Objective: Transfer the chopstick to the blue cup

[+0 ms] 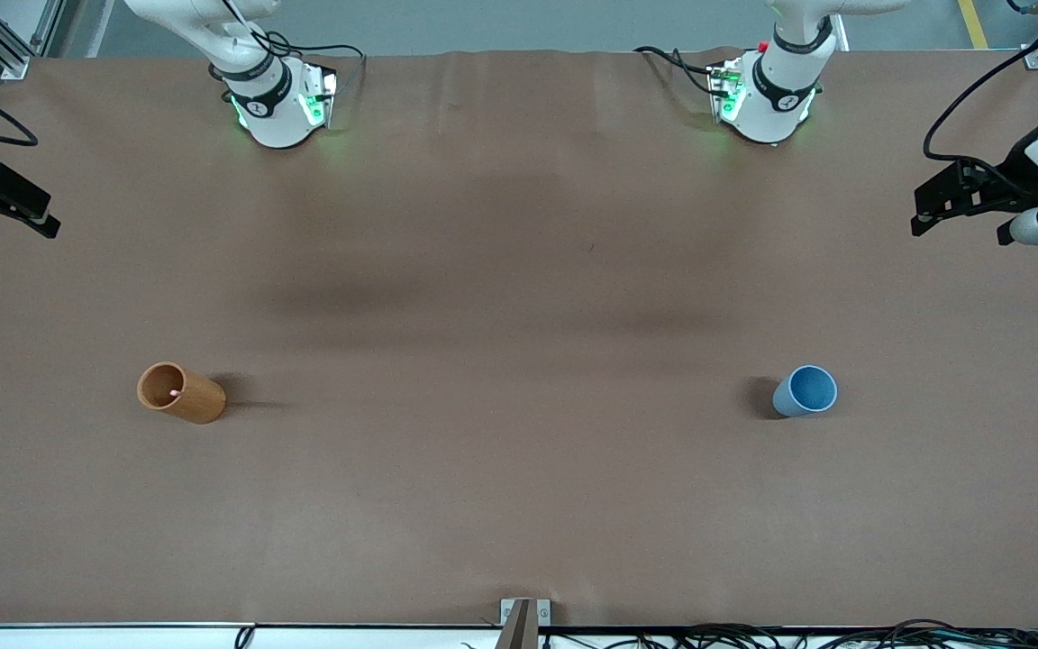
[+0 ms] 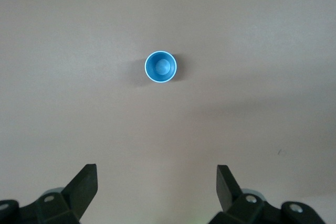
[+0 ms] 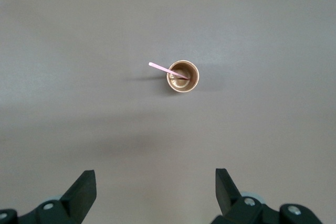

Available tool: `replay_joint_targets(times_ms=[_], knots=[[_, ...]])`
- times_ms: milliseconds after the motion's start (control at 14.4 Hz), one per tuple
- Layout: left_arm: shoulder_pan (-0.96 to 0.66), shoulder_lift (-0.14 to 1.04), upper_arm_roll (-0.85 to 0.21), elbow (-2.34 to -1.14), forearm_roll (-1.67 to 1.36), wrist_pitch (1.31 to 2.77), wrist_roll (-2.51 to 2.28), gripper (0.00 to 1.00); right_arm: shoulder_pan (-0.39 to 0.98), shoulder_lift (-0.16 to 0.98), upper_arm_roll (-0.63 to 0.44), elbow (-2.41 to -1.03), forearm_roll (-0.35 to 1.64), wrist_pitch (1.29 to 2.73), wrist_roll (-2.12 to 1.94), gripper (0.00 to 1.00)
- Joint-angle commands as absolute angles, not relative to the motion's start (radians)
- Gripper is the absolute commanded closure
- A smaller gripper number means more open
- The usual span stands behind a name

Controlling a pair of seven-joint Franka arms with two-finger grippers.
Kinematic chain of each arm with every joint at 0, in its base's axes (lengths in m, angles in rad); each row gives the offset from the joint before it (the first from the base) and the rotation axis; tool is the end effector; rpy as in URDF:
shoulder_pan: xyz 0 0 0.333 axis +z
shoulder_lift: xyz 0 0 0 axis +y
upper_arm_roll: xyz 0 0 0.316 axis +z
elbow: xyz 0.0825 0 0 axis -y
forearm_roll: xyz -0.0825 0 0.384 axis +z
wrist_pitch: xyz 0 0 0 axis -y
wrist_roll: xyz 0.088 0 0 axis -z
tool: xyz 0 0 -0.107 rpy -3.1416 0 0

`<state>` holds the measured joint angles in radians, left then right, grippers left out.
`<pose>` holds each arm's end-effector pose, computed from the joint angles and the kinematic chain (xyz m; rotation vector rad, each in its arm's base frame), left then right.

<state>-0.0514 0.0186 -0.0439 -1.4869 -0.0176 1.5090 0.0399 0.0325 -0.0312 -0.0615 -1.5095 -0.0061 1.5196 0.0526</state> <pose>0.5518 -0.0545 0.6481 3.1159 -0.2127 0.0047 0.5394 -0.0169 0.6657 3.1346 -0.1287 0.0648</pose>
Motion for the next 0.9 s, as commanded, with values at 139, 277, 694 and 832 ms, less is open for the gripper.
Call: replay_joint_targets(times_ms=[139,277,694,832], knots=[[-0.055,0.032,-0.046,-1.454,-0.017,1.491,0.044,0.0,0.028,-0.026,-0.063,-1.497,0.003,1.509,0.044,0.0],[-0.054,0.032,-0.046,-1.456,-0.018,1.491,0.046,0.0,0.028,-0.028,-0.063,-1.497,0.003,1.508,0.043,0.0],[-0.017,0.076,-0.037,-1.459,-0.023,1.512,0.051,0.0,0.028,-0.028,-0.064,-1.499,0.003,1.508,0.046,0.0],[0.046,0.156,-0.04,-1.466,-0.028,1.584,0.055,0.0,0.029,-0.028,-0.064,-1.499,0.003,1.508,0.044,0.0]])
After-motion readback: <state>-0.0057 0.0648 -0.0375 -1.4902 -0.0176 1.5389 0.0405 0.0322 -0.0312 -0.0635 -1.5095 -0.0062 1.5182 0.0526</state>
